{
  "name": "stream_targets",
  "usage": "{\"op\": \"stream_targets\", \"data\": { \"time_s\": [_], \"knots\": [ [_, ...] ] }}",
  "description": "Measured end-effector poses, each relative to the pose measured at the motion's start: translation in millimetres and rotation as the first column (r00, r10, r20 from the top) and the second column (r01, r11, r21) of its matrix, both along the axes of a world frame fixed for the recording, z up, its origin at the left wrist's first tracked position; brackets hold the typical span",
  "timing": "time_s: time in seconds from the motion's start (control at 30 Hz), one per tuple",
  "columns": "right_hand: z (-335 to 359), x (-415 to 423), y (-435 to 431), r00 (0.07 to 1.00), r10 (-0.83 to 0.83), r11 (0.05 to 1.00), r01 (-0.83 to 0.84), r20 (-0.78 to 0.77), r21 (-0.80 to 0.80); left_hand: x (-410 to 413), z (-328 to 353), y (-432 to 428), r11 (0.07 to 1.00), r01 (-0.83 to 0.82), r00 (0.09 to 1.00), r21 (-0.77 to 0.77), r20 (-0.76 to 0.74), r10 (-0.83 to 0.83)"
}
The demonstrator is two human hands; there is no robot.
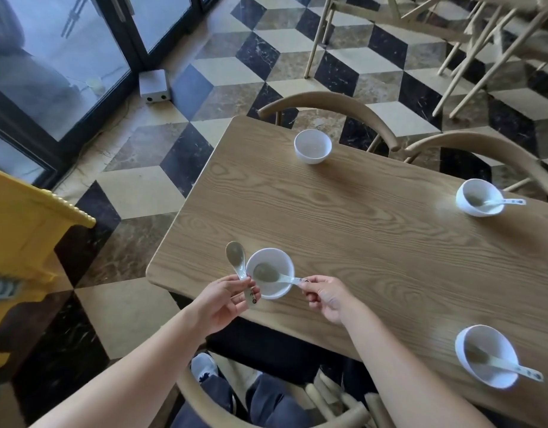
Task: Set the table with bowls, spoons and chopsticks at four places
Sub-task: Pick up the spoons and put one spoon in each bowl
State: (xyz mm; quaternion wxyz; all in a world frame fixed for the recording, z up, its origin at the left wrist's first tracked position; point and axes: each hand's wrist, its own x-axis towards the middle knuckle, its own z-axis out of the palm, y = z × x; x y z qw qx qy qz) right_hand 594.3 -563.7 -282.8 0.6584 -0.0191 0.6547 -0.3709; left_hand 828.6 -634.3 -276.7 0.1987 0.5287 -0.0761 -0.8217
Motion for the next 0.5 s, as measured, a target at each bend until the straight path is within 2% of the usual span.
{"op": "stream_targets", "data": {
  "time_s": [0.17, 0.27, 0.37, 0.43, 0.5],
  "knots": [
    [6, -11, -6, 0.993, 0.099, 0.995, -0.098, -0.063, 0.021, -17, 8, -16, 0.999, -0.038, 0.999, -0.007, -0.035, 0.038],
    [14, -25, -6, 0.928, 0.214, 0.976, -0.193, -0.305, 0.098, -34, 16, -26, 0.997, -0.075, 0.996, -0.003, -0.057, 0.075],
    [21, -38, -9, 0.870, 0.081, 0.994, -0.108, -0.486, -0.027, -61, 27, -33, 0.999, -0.034, 0.994, -0.010, -0.101, 0.032],
    [31, -43, -15, 0.894, 0.011, 0.987, -0.082, -0.448, -0.139, -83, 35, -38, 1.000, 0.016, 0.994, -0.025, -0.111, -0.019],
    [42, -46, -23, 0.963, 0.043, 0.969, -0.105, -0.267, -0.224, -107, 42, -40, 0.996, 0.076, 0.991, -0.046, -0.107, -0.081]
  ]
}}
